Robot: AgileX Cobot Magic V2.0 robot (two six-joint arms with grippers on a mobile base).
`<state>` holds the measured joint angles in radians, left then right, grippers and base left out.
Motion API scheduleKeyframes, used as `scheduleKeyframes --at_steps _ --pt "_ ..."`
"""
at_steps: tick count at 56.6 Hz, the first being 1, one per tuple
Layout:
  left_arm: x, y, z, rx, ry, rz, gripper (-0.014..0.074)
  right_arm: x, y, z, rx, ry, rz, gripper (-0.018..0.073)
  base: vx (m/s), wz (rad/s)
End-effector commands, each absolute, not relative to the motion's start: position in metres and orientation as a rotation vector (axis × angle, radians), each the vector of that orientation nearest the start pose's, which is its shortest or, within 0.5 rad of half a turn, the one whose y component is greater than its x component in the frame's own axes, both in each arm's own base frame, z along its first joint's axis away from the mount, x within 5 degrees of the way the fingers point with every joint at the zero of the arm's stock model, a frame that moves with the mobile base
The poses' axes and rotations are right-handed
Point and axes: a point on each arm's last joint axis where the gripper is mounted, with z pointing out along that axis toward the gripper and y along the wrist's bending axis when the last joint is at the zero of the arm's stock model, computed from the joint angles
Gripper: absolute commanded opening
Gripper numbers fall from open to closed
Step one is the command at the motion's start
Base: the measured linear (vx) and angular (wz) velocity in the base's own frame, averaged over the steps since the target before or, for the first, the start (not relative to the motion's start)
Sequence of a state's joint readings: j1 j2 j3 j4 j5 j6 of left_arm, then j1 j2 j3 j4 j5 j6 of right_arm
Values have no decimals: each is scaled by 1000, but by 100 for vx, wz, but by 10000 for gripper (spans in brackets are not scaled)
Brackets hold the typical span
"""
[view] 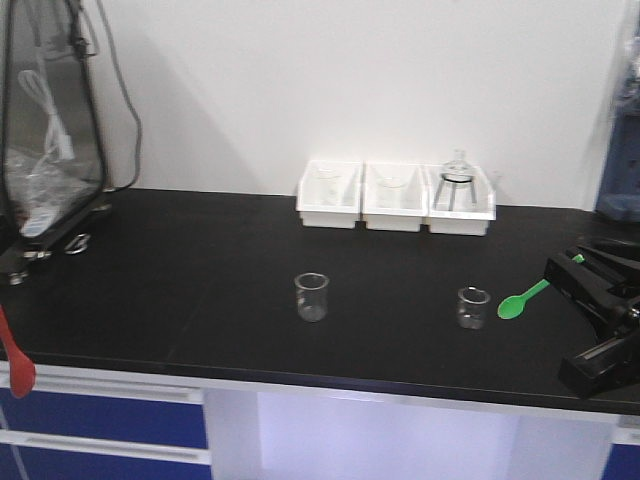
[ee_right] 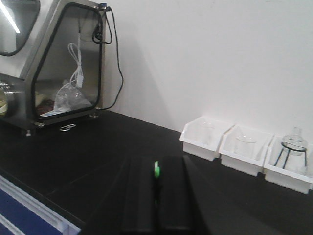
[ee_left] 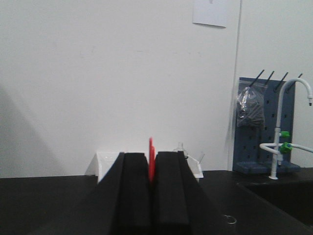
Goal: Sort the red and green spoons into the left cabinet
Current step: 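Turn the base away from the bench holding both spoons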
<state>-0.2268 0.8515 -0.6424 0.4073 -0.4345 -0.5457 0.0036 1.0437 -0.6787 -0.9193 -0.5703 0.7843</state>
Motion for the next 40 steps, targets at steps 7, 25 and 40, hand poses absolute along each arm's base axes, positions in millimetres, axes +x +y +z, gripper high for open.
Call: scheduleKeyframes --at_steps 7,25,40 --pt "167 -56 394 173 1190 -492 -6 216 41 363 -393 1359 318 -8 -5 39" --pt "167 -56 394 173 1190 -492 -6 216 41 363 -393 1359 318 -8 -2 53" --pt "167 -56 394 173 1190 -492 -6 216 41 363 -393 1359 318 -8 3 71"
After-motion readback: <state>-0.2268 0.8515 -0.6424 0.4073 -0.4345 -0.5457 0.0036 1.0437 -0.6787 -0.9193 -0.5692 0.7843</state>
